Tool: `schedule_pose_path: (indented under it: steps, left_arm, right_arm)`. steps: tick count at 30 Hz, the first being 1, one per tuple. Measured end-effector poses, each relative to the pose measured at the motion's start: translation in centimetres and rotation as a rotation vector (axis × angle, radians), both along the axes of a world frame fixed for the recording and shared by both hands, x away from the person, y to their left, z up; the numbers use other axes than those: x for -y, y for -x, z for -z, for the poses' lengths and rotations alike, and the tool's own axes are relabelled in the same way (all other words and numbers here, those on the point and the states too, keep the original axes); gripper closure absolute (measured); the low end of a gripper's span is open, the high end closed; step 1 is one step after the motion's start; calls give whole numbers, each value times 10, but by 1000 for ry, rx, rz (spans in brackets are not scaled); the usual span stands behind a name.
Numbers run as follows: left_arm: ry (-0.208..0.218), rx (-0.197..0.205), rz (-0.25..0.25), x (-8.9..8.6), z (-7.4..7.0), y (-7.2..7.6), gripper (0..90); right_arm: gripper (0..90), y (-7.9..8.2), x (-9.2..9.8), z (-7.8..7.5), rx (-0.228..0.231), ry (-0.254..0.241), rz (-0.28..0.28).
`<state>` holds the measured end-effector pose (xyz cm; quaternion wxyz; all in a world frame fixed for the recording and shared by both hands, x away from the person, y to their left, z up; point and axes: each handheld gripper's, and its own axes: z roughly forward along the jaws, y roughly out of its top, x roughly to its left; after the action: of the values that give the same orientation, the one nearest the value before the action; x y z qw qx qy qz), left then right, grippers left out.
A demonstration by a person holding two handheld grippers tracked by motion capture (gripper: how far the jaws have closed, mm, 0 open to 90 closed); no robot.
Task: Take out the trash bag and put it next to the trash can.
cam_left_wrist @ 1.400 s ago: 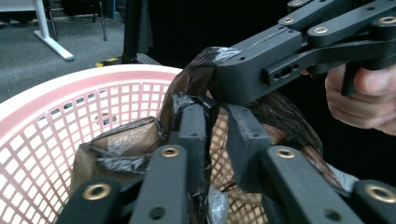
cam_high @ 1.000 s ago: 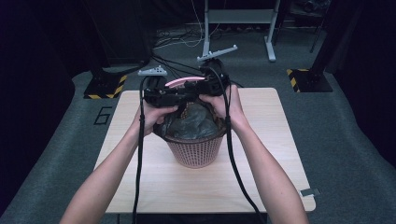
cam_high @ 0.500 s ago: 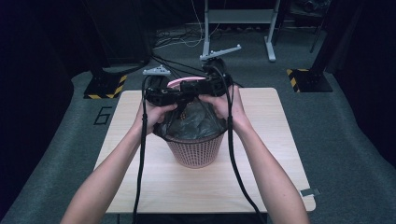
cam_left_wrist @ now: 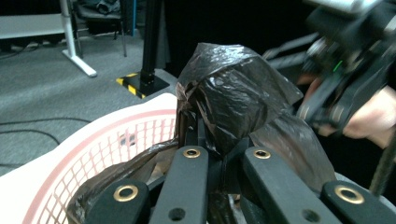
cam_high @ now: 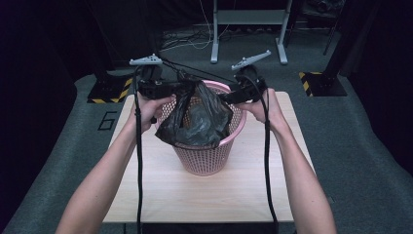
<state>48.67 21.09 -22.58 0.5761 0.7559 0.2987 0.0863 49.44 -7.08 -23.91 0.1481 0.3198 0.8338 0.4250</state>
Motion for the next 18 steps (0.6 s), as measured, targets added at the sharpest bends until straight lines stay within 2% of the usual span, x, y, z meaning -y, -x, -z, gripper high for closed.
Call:
schedule_pose_path:
  steps: [2, 5, 10, 12, 14, 16, 18]
  left_arm:
    - [1, -1, 16, 4, -5, -1, 900]
    - [10, 1, 53, 11, -10, -2, 900]
    - [72, 1, 155, 20, -15, 0, 900]
    - [98, -7, 189, 23, -16, 1, 900]
    - [118, -14, 219, 24, -15, 2, 900]
    - [129, -16, 229, 24, -15, 1, 899]
    - [141, -18, 225, 22, -14, 0, 899]
  right_arm:
    - [272, -2, -11, 9, -6, 1, -46]
    - [200, -3, -28, 14, 13, -13, -91]
    - [193, -6, -49, 14, 34, -59, -122]
    - [217, -6, -54, 14, 39, -79, -128]
    - [302, -5, -56, 13, 57, -129, -153]
    - [494, -5, -57, 12, 56, -169, -173]
    - [669, -5, -57, 11, 52, -184, -177]
